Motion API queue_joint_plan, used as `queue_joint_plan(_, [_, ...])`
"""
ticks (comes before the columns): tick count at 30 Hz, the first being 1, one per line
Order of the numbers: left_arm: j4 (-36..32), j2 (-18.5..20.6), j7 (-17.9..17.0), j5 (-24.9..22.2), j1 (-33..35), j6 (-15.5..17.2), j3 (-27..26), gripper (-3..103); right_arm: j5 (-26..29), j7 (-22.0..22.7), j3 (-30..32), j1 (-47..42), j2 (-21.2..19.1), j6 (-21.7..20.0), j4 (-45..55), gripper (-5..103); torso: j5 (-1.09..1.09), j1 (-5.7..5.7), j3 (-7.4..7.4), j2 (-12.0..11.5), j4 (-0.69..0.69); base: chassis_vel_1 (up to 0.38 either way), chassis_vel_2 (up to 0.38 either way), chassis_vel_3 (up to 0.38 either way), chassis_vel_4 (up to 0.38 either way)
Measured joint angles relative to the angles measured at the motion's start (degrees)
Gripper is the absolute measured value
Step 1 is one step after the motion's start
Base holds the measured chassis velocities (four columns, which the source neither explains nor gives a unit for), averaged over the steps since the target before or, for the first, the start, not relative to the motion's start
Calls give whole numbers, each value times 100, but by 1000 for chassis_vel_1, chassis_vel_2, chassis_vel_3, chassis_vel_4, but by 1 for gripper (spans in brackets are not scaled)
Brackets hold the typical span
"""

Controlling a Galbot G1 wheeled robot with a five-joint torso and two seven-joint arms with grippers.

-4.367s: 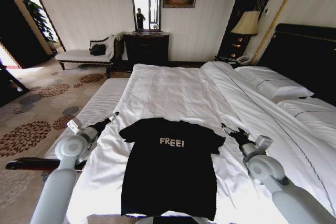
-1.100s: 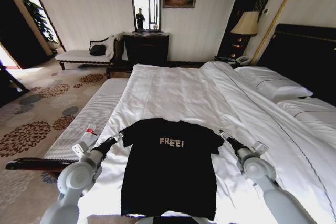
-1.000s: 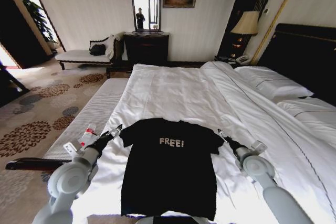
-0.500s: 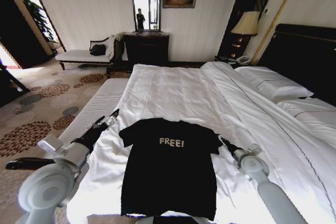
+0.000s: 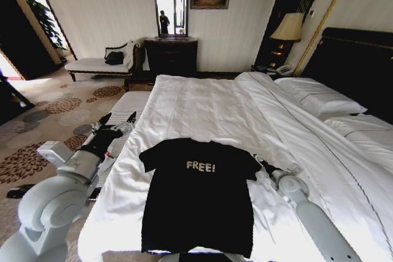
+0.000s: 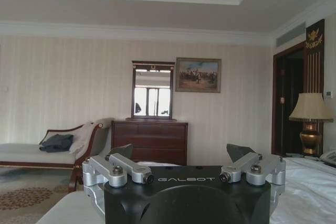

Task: Fold the clothes on the bed.

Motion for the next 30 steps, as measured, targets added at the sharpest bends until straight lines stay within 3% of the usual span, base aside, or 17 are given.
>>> queue_joint_plan(1, [0,0,0,0,0,0,0,100,0,0,0,0,0,0,0,101,0,0,0,0,0,0,0,0,0])
queue_joint_plan(4, [35,-8,-43,24,-13,37,5,100,-1,1,5,-81,33,0,122,86,0,0,0,0,1,0,0,0,0])
queue_joint_plan(6, [58,-17,-54,25,-17,44,10,100,-2,2,14,-116,38,1,164,86,0,0,0,0,1,0,0,0,0])
queue_joint_plan(7, [88,-36,-70,25,-24,51,19,100,-5,5,36,-171,45,-1,228,81,0,0,0,0,0,0,0,0,0])
queue_joint_plan(8, [141,-83,-103,25,-23,67,46,100,-6,39,116,-283,32,-27,385,65,0,0,0,0,-1,0,0,0,0])
queue_joint_plan(11, [143,-101,-107,24,-9,76,59,100,-6,85,157,-336,0,-58,465,59,0,0,0,0,1,0,0,0,0])
queue_joint_plan(17, [111,-138,-122,1,-4,89,61,100,-12,234,224,-466,-101,-142,611,32,1,0,0,0,0,0,0,0,0])
queue_joint_plan(19, [106,-147,-123,1,4,91,61,100,-14,241,228,-479,-107,-147,630,32,1,0,0,0,0,0,0,0,0])
queue_joint_plan(20, [94,-171,-127,1,25,92,61,100,-30,251,236,-506,-115,-153,666,21,1,0,0,0,0,0,0,0,0])
queue_joint_plan(23, [79,-196,-135,1,47,93,54,100,-74,251,236,-518,-124,-153,687,16,0,0,0,0,0,0,0,0,0])
queue_joint_plan(26, [45,-215,-147,-11,70,92,16,100,-119,253,239,-534,-152,-144,725,2,1,0,0,0,0,0,0,0,0])
queue_joint_plan(30, [16,-225,-154,-19,89,90,-10,100,-146,256,254,-563,-181,-133,780,1,1,0,0,0,0,0,0,0,0])
